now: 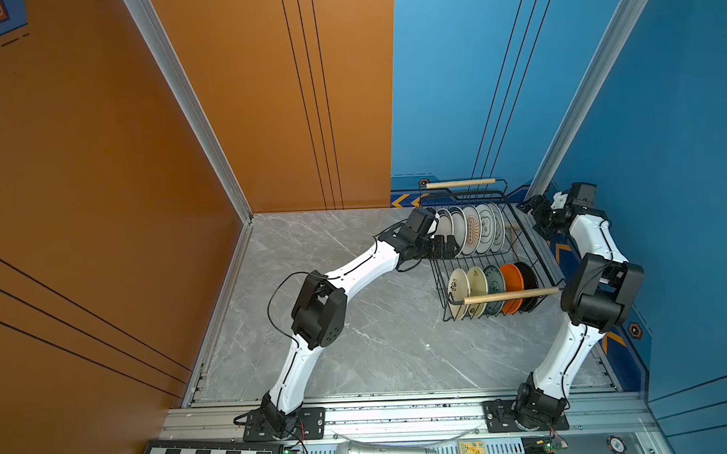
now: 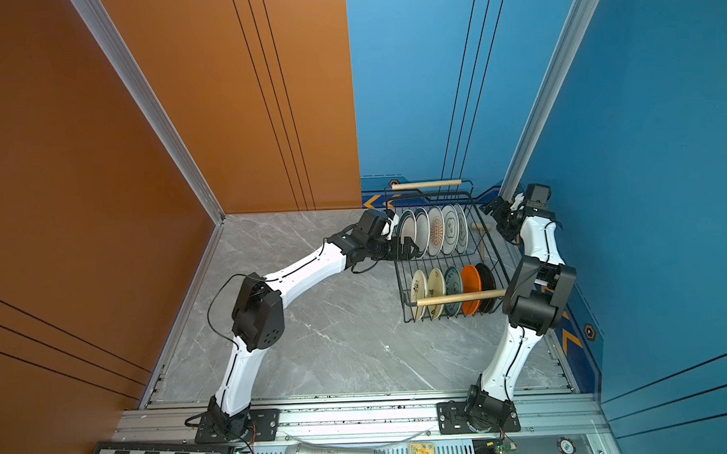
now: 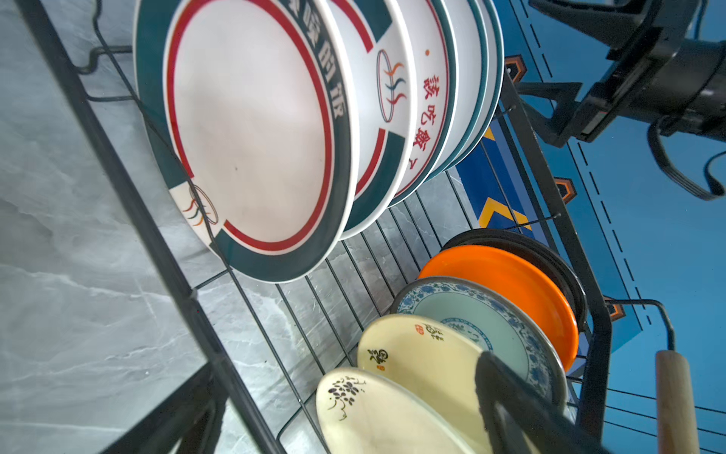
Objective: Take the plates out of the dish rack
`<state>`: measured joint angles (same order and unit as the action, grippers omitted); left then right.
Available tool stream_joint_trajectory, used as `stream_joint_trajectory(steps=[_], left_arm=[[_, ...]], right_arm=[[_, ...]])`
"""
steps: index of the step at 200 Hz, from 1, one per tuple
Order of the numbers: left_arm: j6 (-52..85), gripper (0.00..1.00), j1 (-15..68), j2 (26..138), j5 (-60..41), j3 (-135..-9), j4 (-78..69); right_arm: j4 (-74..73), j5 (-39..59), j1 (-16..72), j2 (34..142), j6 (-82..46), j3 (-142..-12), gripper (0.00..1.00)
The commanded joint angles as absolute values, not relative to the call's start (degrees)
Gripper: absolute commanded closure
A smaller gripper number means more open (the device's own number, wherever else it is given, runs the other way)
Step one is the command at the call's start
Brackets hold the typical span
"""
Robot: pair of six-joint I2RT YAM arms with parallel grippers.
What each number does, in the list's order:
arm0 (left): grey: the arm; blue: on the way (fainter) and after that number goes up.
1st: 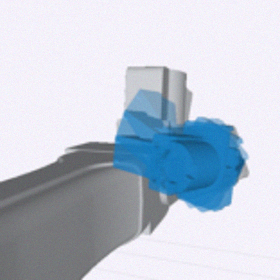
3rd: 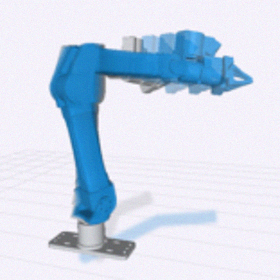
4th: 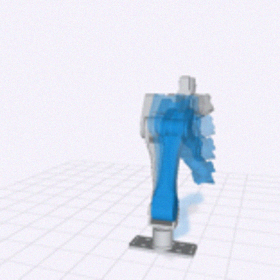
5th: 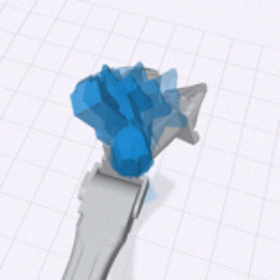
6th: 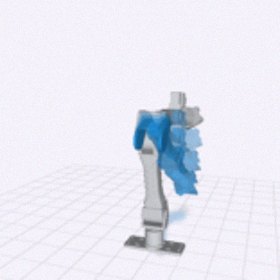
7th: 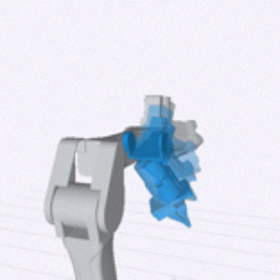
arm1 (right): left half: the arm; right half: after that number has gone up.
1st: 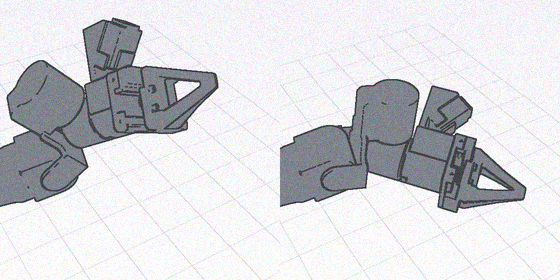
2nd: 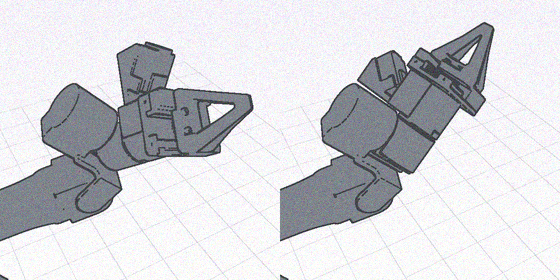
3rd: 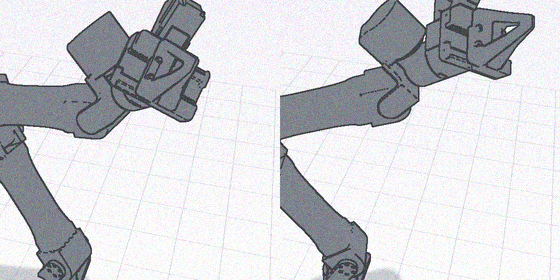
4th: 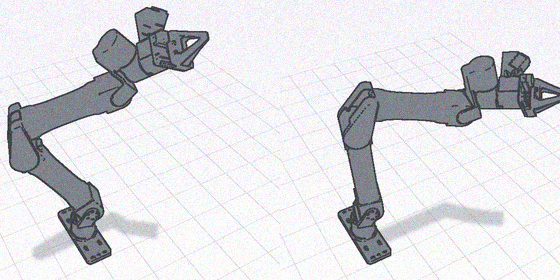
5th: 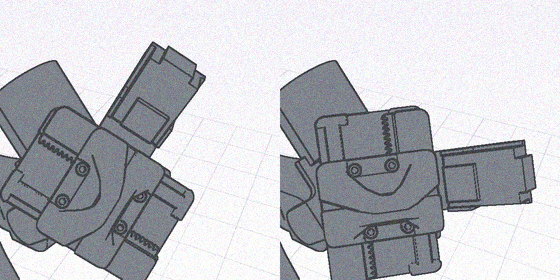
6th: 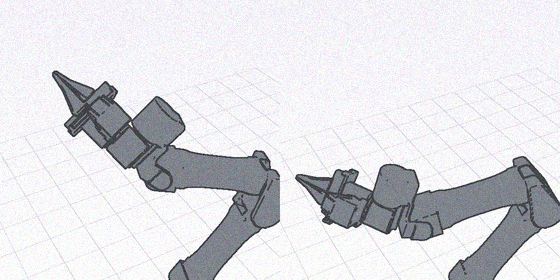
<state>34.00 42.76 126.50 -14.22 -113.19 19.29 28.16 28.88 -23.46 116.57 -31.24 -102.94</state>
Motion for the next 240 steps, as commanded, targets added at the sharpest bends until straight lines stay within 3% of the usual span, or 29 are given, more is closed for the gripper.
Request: stream_joint_trajectory(steps=[1, 57, 116, 137, 184, 213, 240], left_arm=[[32.02, 0.02, 41.92, 122.63, -11.06, -110.35, 21.10], [28.83, 0.02, 39.92, 114.01, -6.29, -101.40, 22.34], [26.33, 0.02, 37.77, 100.89, 6.37, -91.93, 31.36], [26.28, 0.02, 38.64, 97.02, 12.69, -88.87, 34.89], [25.51, 0.02, 37.45, 88.20, 15.38, -81.85, 39.21], [22.64, 0.02, 37.44, 80.80, 21.49, -74.52, 37.42], [22.77, 0.02, 36.22, 76.76, 19.33, -70.77, 37.67]], right_arm=[[32.18, 21.36, -23.91, 112.00, -28.10, -100.08, 0.00], [32.83, 19.12, -23.66, 102.48, -27.23, -92.90, 0.00], [41.35, 14.94, -17.82, 87.33, -24.10, -87.80, 0.00], [43.90, 14.14, -13.28, 81.35, -22.94, -85.65, 0.00], [53.35, 11.26, 2.04, 72.78, -21.17, -84.92, 0.00], [56.19, 10.30, 9.36, 70.88, -21.65, -82.38, 0.02], [57.14, 11.64, 12.04, 72.08, -20.97, -80.28, 0.09]])
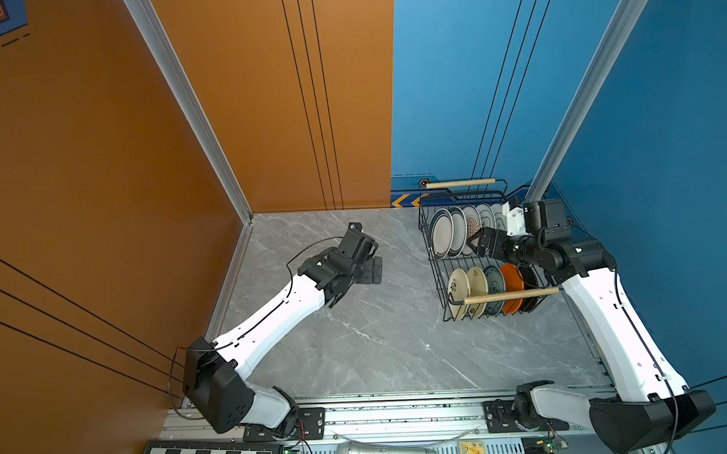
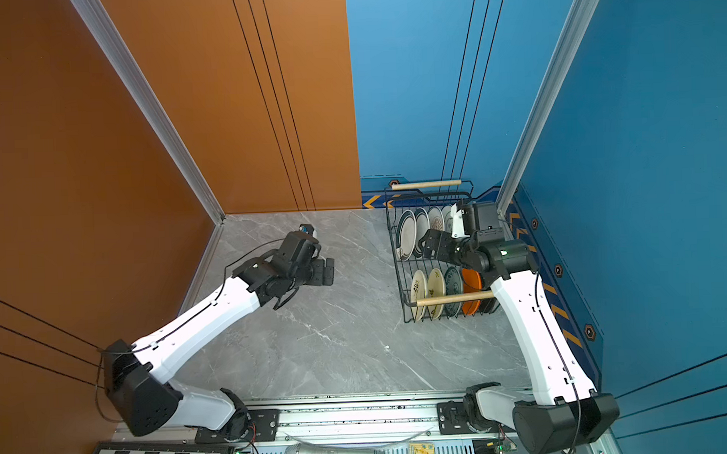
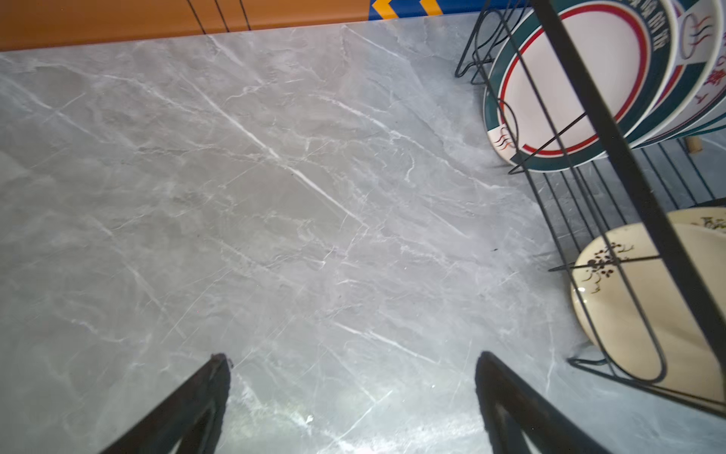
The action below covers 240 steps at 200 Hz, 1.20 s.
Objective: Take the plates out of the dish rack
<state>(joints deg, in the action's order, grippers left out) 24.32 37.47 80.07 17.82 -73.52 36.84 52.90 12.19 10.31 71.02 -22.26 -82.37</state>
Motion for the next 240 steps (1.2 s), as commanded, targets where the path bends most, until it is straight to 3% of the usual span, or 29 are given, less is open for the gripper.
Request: stream_joint_trajectory(steps=[1, 36, 77, 142, 188, 207, 240], left_arm=[[22.85, 0.02, 36.17, 76.61, 19.24, -70.63, 37.73], [24.80, 0.02, 34.98, 73.20, 13.84, -67.65, 38.01], [24.96, 0.02, 34.80, 70.76, 12.68, -65.17, 38.15], [24.69, 0.02, 32.71, 65.06, 14.68, -60.80, 38.67], [24.58, 0.02, 31.20, 62.40, 15.51, -57.58, 38.60], [24.78, 0.02, 30.76, 62.21, 15.20, -57.12, 38.56], [24.67, 0.02, 30.16, 62.67, 13.89, -56.66, 38.49]], right_arm=[[57.18, 11.66, 12.22, 72.16, -20.94, -80.22, 0.09], [60.08, 7.88, 15.80, 76.48, -19.61, -81.53, 0.11], [62.41, 7.49, 17.35, 82.09, -18.64, -84.40, 0.27], [64.94, 1.20, 19.28, 87.50, -18.62, -86.33, 0.29], [64.95, 0.92, 19.19, 90.50, -18.73, -85.43, 0.36], [64.96, 1.19, 19.31, 91.96, -18.39, -85.34, 0.43], [64.87, 0.16, 19.36, 93.89, -18.54, -84.46, 0.46]])
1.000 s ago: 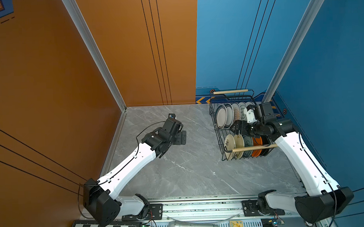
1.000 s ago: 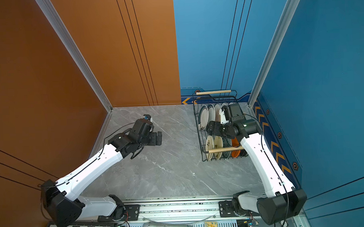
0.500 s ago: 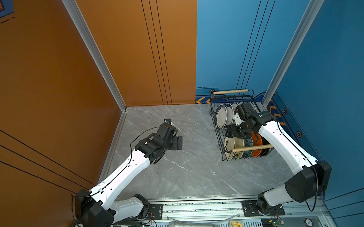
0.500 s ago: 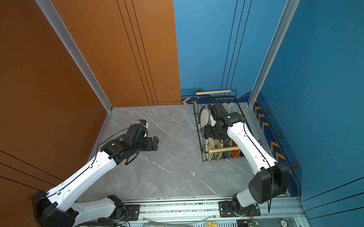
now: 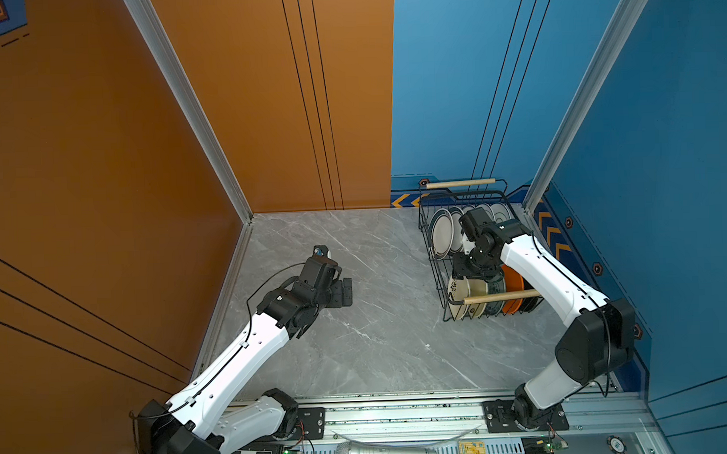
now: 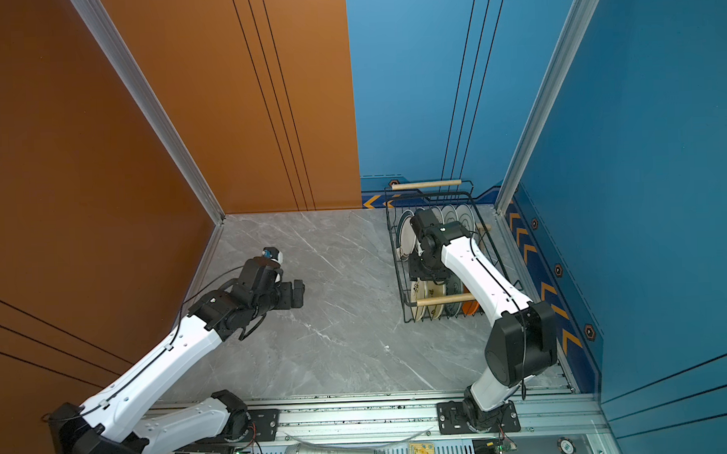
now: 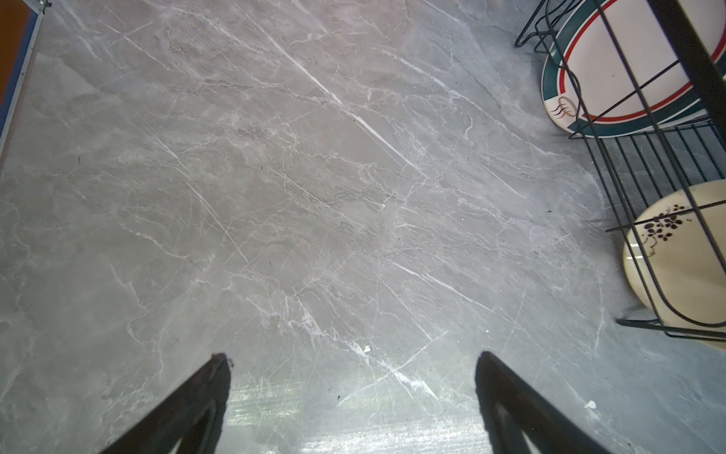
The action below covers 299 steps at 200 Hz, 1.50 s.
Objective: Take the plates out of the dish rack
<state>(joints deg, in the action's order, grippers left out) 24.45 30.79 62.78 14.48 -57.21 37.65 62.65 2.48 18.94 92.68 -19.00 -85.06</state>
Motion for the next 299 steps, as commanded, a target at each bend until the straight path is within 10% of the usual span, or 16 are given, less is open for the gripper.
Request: stream_joint_trajectory(steps=[1, 299], left_arm=[[24.68, 0.02, 30.20, 62.67, 13.93, -56.68, 38.49], [25.75, 0.02, 28.78, 61.35, 12.50, -53.18, 37.27]], right_arm=[[64.87, 0.17, 19.35, 93.97, -18.54, -84.42, 0.46], [60.63, -4.13, 20.59, 92.06, -21.97, -79.82, 0.97]])
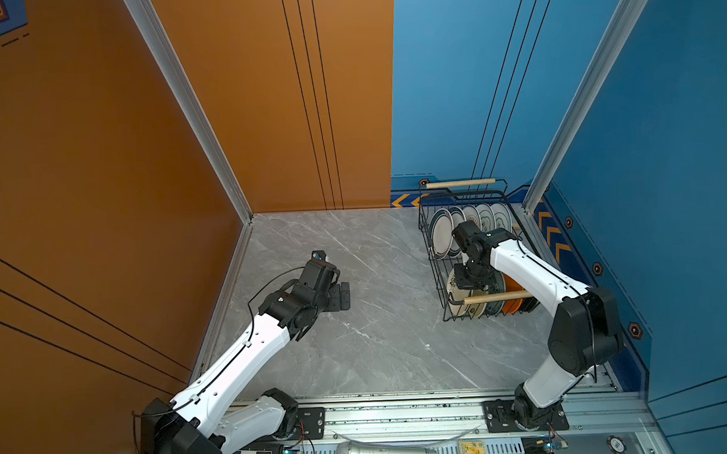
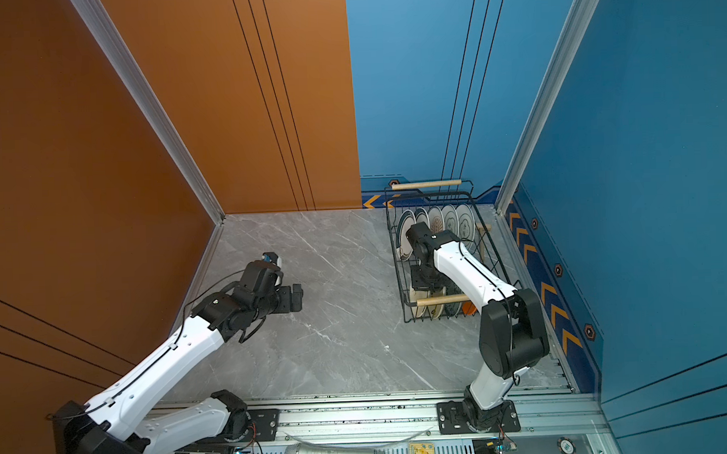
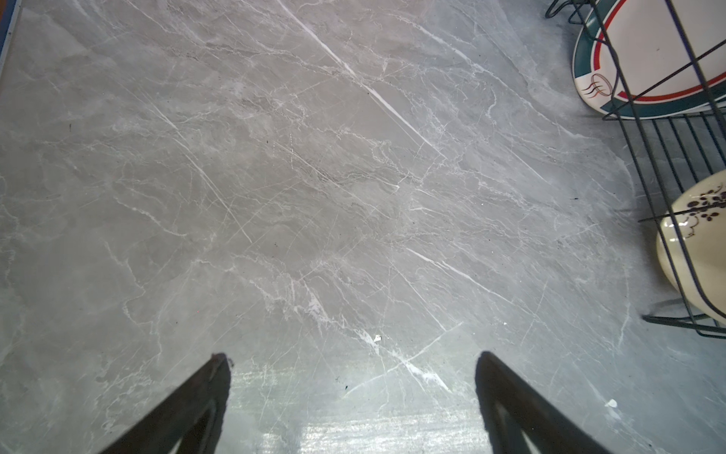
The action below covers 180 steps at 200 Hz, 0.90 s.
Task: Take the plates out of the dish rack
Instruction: 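Grasp the cream plate with the right gripper and lift it out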
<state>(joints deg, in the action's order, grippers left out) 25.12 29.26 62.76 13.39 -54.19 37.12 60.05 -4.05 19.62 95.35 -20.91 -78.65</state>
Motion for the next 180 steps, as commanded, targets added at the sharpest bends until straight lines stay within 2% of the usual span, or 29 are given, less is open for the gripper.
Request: stream_joint_trajectory(steps=[1, 55, 115, 144, 165, 180], left_arm=[[25.71, 0.02, 28.76, 61.31, 12.54, -53.18, 37.27], [25.96, 0.02, 28.70, 60.82, 12.32, -53.16, 37.22], [26.08, 0.02, 28.71, 60.91, 12.04, -53.96, 37.18], [26.15, 0.02, 28.69, 60.82, 9.79, -54.15, 35.49], [26.87, 0.02, 28.81, 61.08, 8.01, -54.14, 33.32], [27.77, 0.02, 28.92, 61.34, 6.74, -54.00, 32.13]], right_arm=[[60.68, -4.22, 20.58, 92.00, -21.97, -79.90, 0.97], [64.82, -9.38, 21.09, 89.54, -21.71, -84.64, 1.00], [66.23, -23.65, 22.48, 83.92, -21.00, -90.99, 1.00], [55.29, -25.74, 24.66, 77.56, -16.05, -89.76, 1.00], [43.27, -23.33, 25.04, 71.90, -14.77, -85.09, 1.00], [32.73, -18.12, 24.96, 67.63, -15.68, -79.42, 1.00]])
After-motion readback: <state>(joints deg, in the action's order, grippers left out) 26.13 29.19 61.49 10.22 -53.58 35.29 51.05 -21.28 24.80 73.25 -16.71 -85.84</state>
